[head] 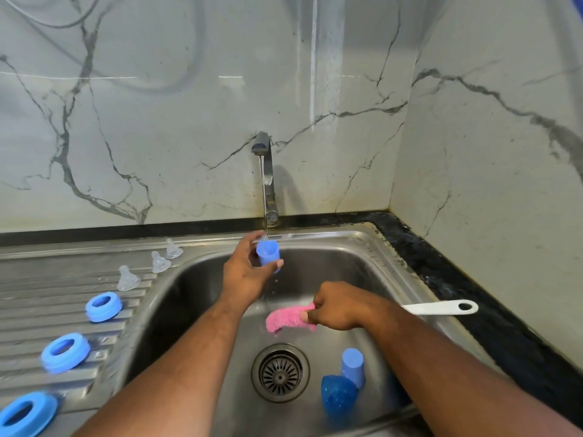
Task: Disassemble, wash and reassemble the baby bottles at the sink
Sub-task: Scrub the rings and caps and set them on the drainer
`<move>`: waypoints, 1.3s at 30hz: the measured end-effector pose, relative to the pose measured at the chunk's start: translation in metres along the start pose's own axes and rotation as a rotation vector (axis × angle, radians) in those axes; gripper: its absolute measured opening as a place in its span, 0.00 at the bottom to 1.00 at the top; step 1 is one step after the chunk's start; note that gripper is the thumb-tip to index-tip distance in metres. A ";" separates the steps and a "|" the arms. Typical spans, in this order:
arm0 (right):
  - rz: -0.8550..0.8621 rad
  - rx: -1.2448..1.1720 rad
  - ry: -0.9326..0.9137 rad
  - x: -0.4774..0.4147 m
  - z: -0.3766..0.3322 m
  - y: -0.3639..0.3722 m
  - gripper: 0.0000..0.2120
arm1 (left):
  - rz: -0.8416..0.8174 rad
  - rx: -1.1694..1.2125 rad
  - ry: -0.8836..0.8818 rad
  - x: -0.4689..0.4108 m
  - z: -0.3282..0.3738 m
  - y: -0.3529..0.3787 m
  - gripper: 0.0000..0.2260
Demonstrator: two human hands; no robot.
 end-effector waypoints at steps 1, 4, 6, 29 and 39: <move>-0.001 0.000 0.000 0.000 0.000 0.000 0.19 | -0.003 0.012 -0.039 0.000 -0.002 0.002 0.25; -0.003 -0.003 -0.005 0.000 -0.001 0.002 0.17 | -0.019 -0.002 -0.136 0.002 -0.013 0.005 0.19; -0.002 -0.012 -0.004 0.000 0.000 0.001 0.16 | 0.000 0.011 -0.126 0.003 -0.011 0.002 0.19; -0.021 0.009 -0.004 0.000 -0.003 0.005 0.18 | -0.130 0.603 -0.640 0.022 -0.008 0.024 0.19; -0.037 0.006 0.001 0.000 -0.002 0.008 0.18 | -0.105 -0.093 -0.177 0.001 -0.010 0.002 0.17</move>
Point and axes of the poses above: each hand's wrist, its own x-axis away from the middle knuckle, its own y-axis out of the palm, z = x × y, the point moved 8 cm from there along -x, towards the middle knuckle, and after that the axes turned 1 degree about -z, right-handed, at the moved point
